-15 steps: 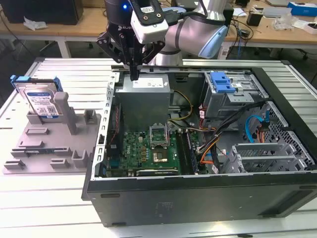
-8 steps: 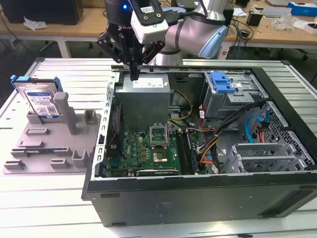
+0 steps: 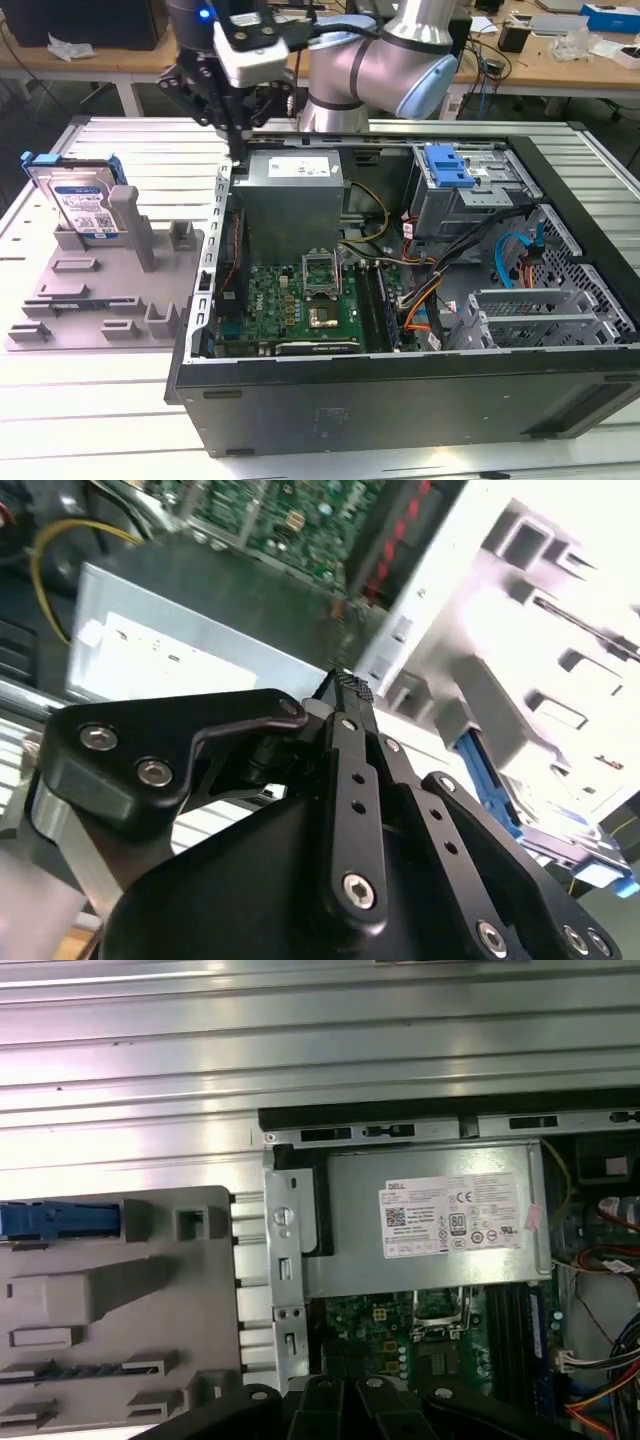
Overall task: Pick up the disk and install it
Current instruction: 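Reach for the disk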
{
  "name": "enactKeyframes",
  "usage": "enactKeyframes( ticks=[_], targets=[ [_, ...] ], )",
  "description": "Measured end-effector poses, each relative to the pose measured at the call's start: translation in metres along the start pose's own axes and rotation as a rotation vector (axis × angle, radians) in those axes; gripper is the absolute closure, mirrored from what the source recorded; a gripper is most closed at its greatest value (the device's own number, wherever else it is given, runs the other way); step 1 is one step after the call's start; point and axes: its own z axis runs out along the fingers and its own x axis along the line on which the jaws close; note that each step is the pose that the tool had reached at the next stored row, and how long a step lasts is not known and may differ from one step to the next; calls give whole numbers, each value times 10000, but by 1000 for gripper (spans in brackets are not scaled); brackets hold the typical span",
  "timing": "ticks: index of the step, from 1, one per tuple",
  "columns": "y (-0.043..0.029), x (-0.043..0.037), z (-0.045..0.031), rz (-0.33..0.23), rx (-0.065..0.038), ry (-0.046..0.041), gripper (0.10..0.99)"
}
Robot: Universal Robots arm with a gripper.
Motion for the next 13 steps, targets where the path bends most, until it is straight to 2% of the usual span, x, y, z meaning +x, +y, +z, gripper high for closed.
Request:
enactKeyframes(
  ticks=[2,4,5,8,9,13],
  targets=[
    [8,117,6,1,0,0,980],
    [8,286,16,1,0,1,980],
    [6,339,20,1,0,0,980],
    [7,473,27,-1,0,0,980],
    [20,542,31,2,-1,-1,980],
    [88,685,39,3,0,0,980]
  ],
)
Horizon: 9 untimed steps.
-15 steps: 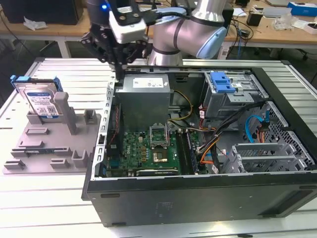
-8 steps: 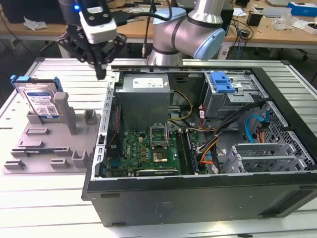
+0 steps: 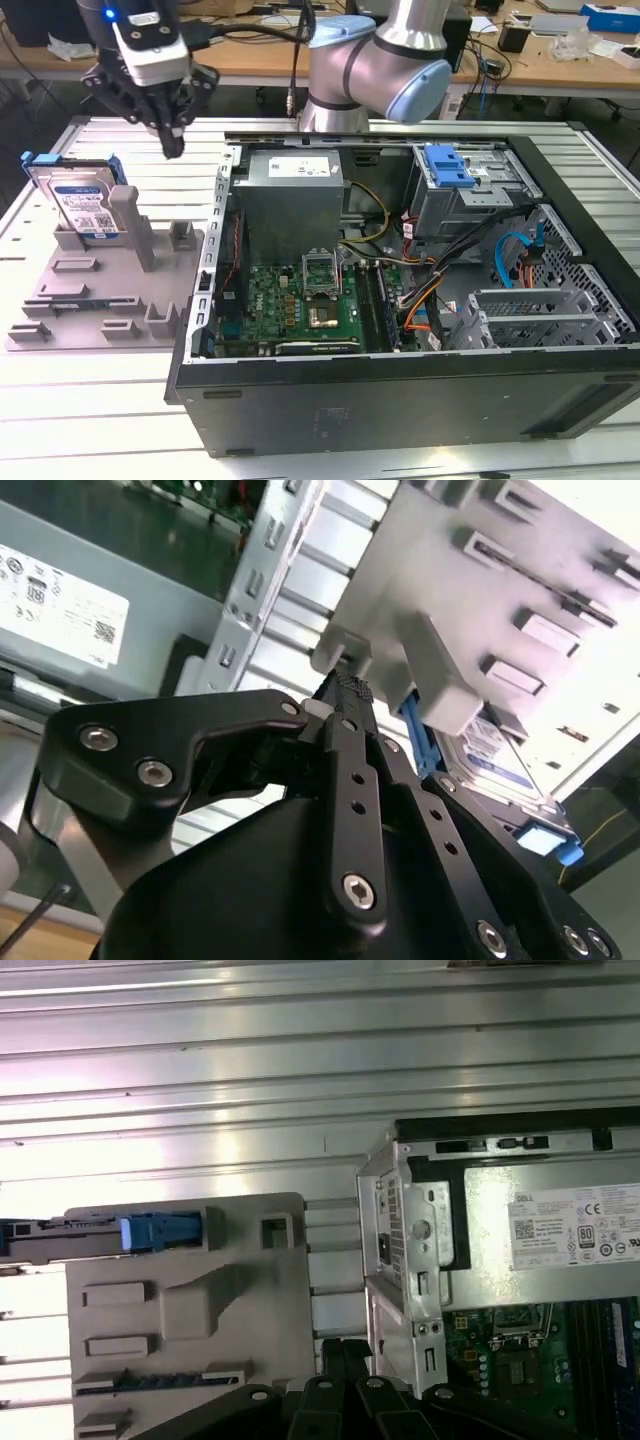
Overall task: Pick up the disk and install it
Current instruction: 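Reach for the disk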
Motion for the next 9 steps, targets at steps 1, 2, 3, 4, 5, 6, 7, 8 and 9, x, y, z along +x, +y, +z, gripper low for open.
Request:
enactKeyframes(
  ticks=[1,2,3,4,5,6,7,8,9],
  targets=[
    [20,37,2,-1,0,0,980],
    [39,70,5,-3,0,0,980],
    [61,110,7,-1,-1,0,980],
    [84,150,9,-1,1,0,980],
    [109,194,12,-4,1,1,980],
    [127,230,15,0,0,0,980],
    [163,298,20,-3,-1,-1,980],
    [185,340,23,-2,-2,-1,980],
    [204,377,25,0,-1,-1,980]
  ],
)
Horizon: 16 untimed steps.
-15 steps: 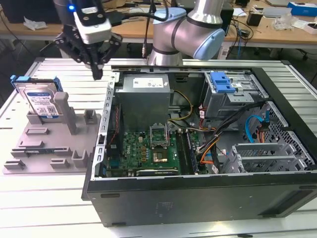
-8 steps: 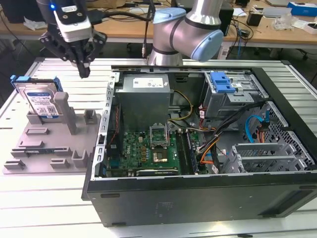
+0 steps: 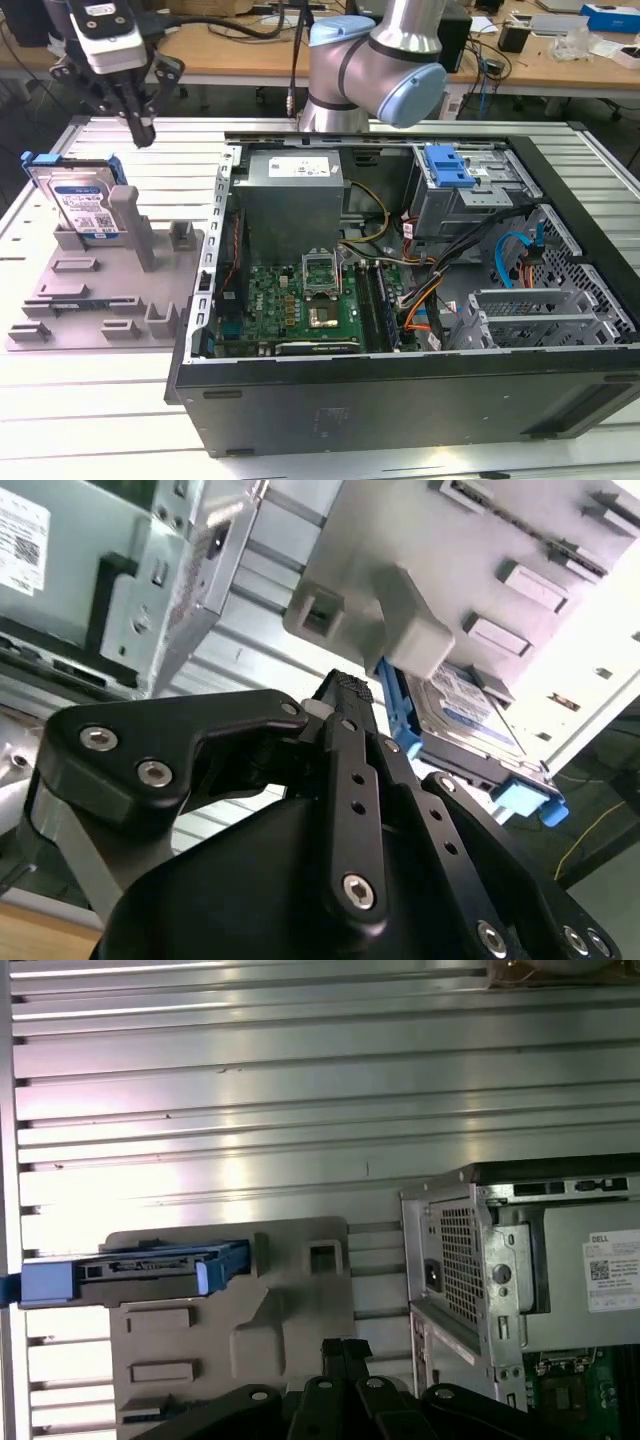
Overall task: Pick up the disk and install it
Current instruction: 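Reach for the disk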
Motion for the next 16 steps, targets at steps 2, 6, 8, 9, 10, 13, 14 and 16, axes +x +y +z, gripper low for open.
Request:
enactKeyframes(
  ticks=[2,6,8,9,10,13,14,16],
  targets=[
    [36,75,4,-3,1,1,980],
    [125,289,15,-1,1,1,980],
    [164,384,20,-2,0,1,980],
    [184,431,23,0,1,1,980],
    [199,470,25,-1,1,1,980],
    [265,628,34,-2,1,0,980],
    [278,660,36,-3,1,1,980],
    [299,713,38,1,0,0,980]
  ],
)
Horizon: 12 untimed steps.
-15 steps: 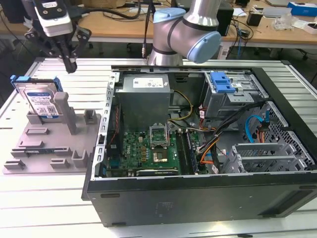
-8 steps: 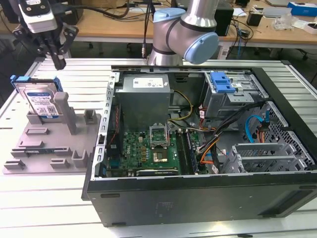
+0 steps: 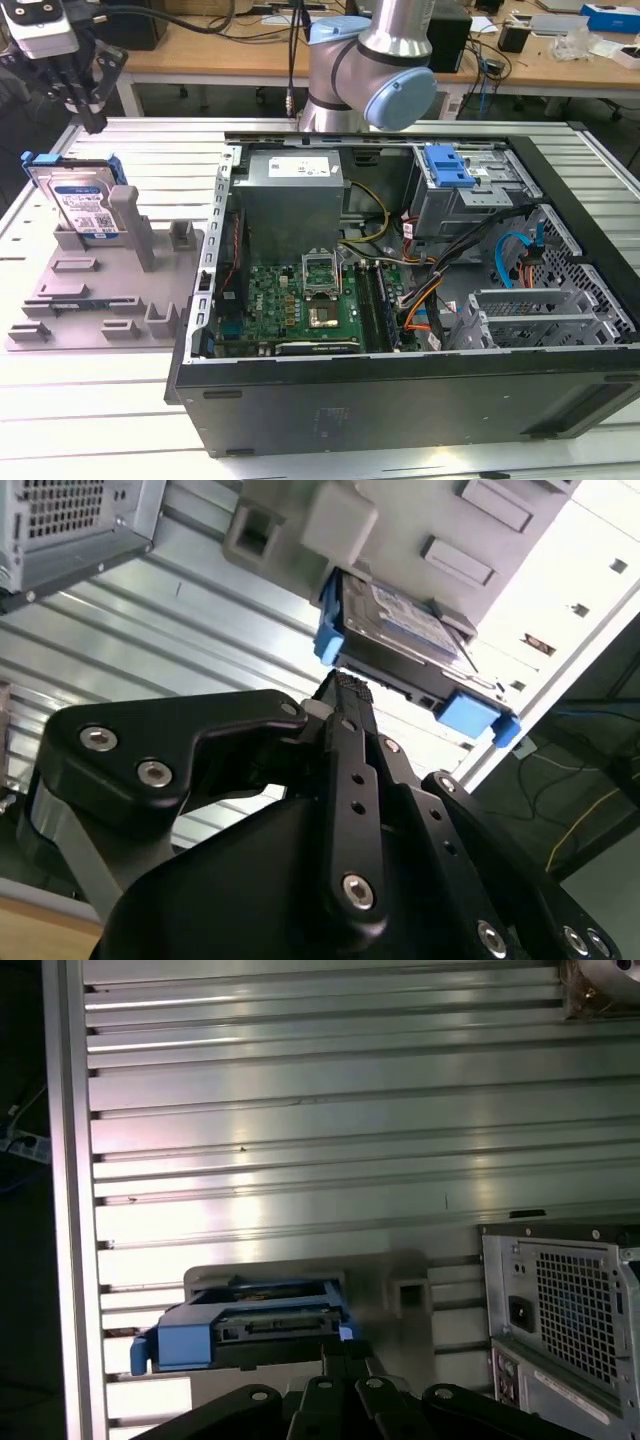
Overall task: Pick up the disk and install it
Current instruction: 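Reach for the disk, then pick up the disk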
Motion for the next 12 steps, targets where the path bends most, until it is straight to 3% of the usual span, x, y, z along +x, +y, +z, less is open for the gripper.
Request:
enactKeyframes(
  ticks=[12],
  targets=[
    [-1,18,0,-1,1,0,980]
  ],
)
